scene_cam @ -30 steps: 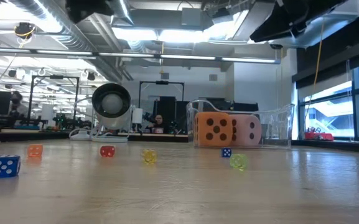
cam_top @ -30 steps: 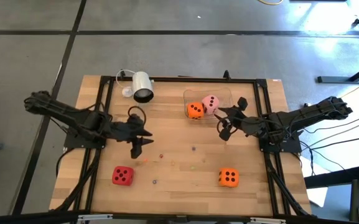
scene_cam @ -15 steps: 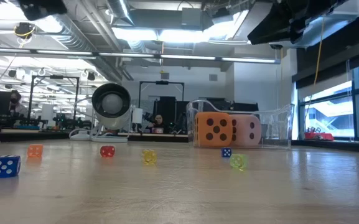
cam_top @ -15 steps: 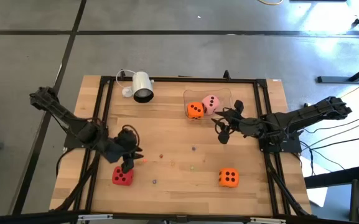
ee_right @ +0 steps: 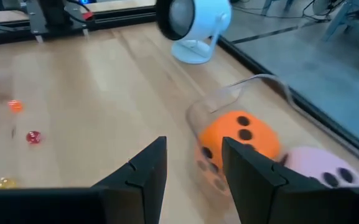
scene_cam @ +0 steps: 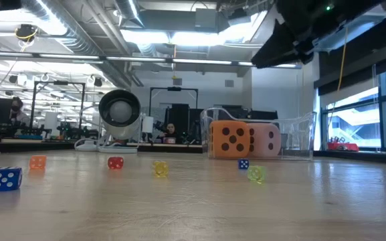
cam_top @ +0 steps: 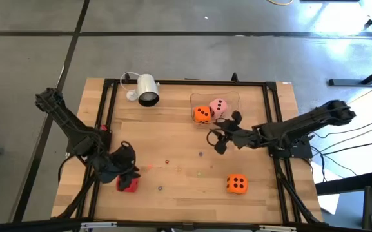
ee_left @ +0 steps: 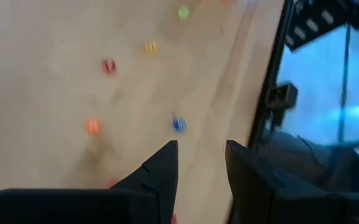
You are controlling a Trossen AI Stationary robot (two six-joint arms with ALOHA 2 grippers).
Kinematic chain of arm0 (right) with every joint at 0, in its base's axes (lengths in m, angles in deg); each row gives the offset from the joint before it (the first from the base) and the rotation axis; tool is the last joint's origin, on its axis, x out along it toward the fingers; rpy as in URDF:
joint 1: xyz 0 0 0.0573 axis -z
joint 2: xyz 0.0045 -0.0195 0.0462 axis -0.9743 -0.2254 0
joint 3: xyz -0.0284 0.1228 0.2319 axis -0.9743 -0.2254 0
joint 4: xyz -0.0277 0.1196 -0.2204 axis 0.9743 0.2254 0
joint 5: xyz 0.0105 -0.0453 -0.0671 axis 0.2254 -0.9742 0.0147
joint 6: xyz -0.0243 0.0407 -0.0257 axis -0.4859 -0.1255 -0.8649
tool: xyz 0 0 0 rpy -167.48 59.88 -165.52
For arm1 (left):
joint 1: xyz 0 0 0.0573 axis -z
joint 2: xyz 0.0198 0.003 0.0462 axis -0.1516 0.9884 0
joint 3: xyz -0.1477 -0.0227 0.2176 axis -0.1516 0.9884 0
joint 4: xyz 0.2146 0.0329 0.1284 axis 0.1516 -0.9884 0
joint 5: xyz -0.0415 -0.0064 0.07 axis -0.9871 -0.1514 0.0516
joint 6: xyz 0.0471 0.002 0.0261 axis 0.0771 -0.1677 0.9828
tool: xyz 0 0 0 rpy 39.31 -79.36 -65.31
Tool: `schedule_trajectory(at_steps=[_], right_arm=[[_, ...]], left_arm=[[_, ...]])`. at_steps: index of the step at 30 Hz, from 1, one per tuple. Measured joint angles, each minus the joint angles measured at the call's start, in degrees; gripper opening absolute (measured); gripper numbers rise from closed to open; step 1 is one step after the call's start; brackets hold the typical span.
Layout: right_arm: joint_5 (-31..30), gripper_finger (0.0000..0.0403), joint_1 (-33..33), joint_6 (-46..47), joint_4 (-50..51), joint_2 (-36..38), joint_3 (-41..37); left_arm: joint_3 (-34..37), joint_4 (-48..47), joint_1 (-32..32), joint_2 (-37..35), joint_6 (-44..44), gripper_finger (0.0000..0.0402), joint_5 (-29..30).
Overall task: Pick & Place Dice
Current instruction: Put the large red die into the transparent bin
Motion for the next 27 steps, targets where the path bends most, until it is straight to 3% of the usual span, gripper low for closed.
schedule_trajectory(at_steps=[4, 7, 14, 23, 27], right_arm=[[3.7, 0.0153, 0.0, -0.2, -2.9, -3.1, 0.0], [6.0, 0.0153, 0.0, -0.4, -4.0, -4.5, 0.0], [6.9, 0.0153, 0.0, -0.2, -5.7, -5.7, 0.0], [8.3, 0.0153, 0.0, -1.9, -9.8, -5.7, 0.0], [8.9, 0.0153, 0.0, -2.9, -11.5, -5.7, 0.0]], left_arm=[[0.0, -4.1, 0.1, 0.0, -4.6, 0.0125, -6.9], [0.0, -9.0, 0.0, 0.0, -4.5, 0.0125, -8.4], [0.0, -16.1, -1.2, 0.0, 0.5, 0.0136, -9.0], [0.0, -16.3, -3.3, 0.0, 10.4, 0.0201, -11.2], [0.0, -16.3, -5.5, 0.0, 15.2, 0.0211, -12.1]])
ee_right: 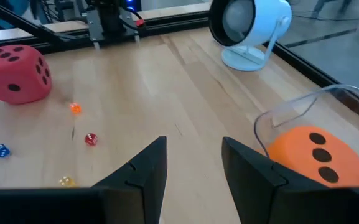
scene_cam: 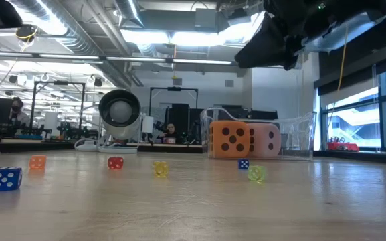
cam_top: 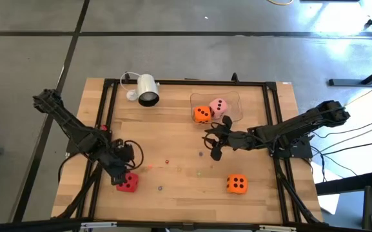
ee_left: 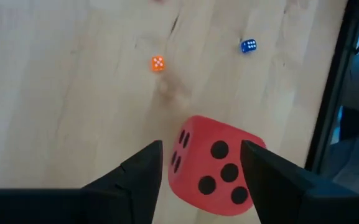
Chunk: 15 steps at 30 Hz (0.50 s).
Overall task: Pick & Place Dice
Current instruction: Put the large red die into the transparent bin
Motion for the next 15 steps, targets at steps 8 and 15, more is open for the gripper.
schedule_trajectory(at_steps=[8, 15], right_arm=[[2.1, 0.0153, 0.0, -0.6, -1.9, 0.0, 0.0], [2.5, 0.0153, 0.0, -0.6, -1.9, 0.0, 0.0]], left_arm=[[0.0, 0.0, -9.9, 0.0, 8.4, 0.0200, -14.0], [1.6, 0.1, -16.4, -0.1, 15.4, 0.0190, -17.4]])
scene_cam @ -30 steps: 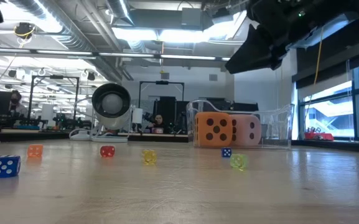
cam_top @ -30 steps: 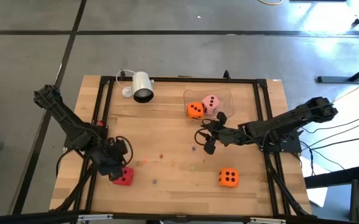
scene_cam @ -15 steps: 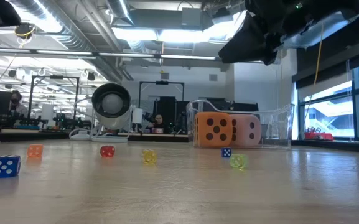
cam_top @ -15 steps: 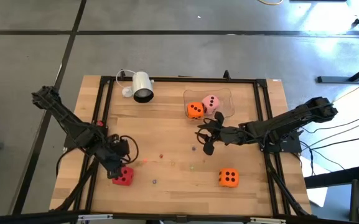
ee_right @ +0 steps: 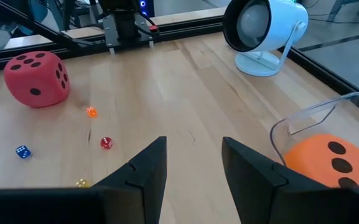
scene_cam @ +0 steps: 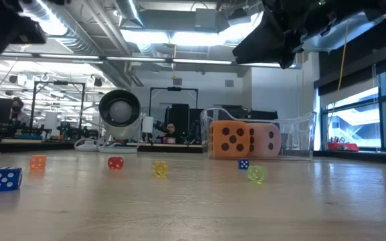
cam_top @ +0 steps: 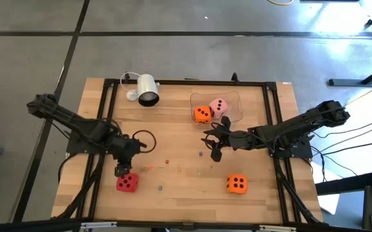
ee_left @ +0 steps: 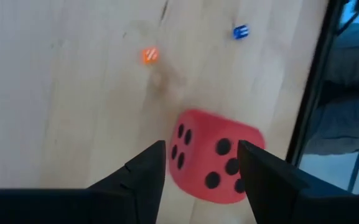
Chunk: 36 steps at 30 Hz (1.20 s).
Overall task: Pick & Place Dice
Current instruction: Put the large red die into the transparent bin
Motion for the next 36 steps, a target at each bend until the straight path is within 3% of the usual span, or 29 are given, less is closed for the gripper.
schedule_trajectory(at_steps=[9, 17, 26, 36], right_arm=[[0.0, 0.0153, 0.0, 0.0, 0.0, 0.0, 0.0], [0.0, 0.0153, 0.0, -0.2, 0.0, 0.0, 0.0], [0.0, 0.0153, 0.0, -0.2, 0.0, 0.0, 0.0], [0.0, 0.0153, 0.0, -0.1, 0.0, 0.0, 0.0]], left_arm=[[13.2, 11.8, -4.9, -2.9, 0.0, 0.0188, -15.1], [18.7, 15.3, -4.8, -3.7, 0.2, 0.0184, -15.7], [24.2, 28.6, -4.7, -3.7, -2.2, 0.0184, -21.9], [24.5, 28.7, -1.5, -3.6, -5.2, 0.0184, -21.4]])
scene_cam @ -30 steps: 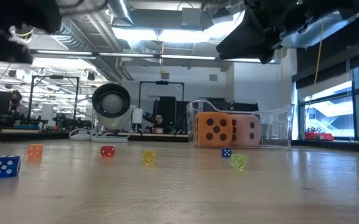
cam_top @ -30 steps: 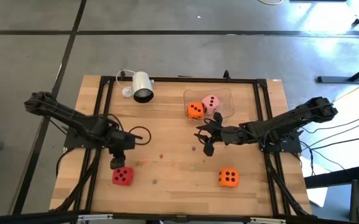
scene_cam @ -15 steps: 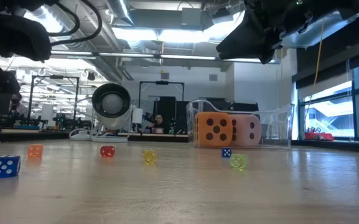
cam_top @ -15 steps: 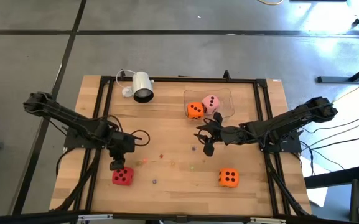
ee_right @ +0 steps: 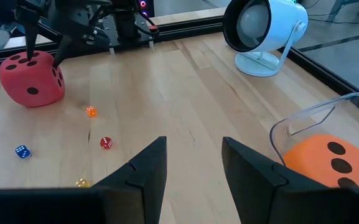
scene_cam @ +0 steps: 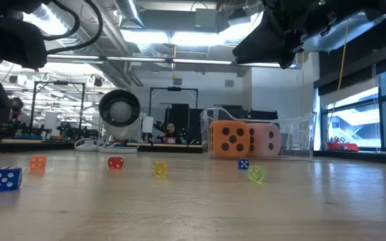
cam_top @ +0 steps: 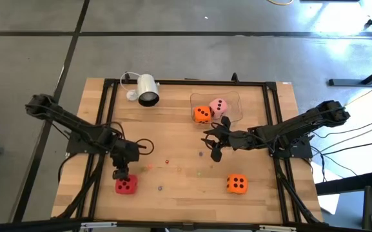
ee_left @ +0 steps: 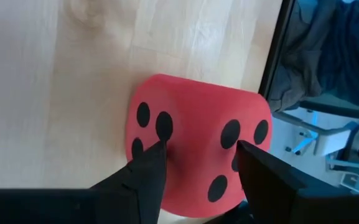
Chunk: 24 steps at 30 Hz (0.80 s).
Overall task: Pick & Place Dice
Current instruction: Put the large red die into the transparent bin
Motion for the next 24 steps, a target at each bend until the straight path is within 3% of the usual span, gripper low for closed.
schedule_trajectory(at_steps=[8, 18, 24], right_arm=[[0.0, 0.0153, 0.0, 0.0, 0.0, 0.0, 0.0], [0.0, 0.0153, 0.0, 0.1, -0.1, 0.0, 0.0], [0.0, 0.0153, 0.0, 0.1, -0.2, 0.0, 0.0]], left_arm=[[-0.1, 0.4, 3.6, 0.3, -1.8, 0.0184, 4.5], [-0.2, 7.2, 6.4, 6.7, 0.7, 0.0181, 4.5], [-0.3, 11.9, 7.6, 13.8, 3.2, 0.0119, 3.7]])
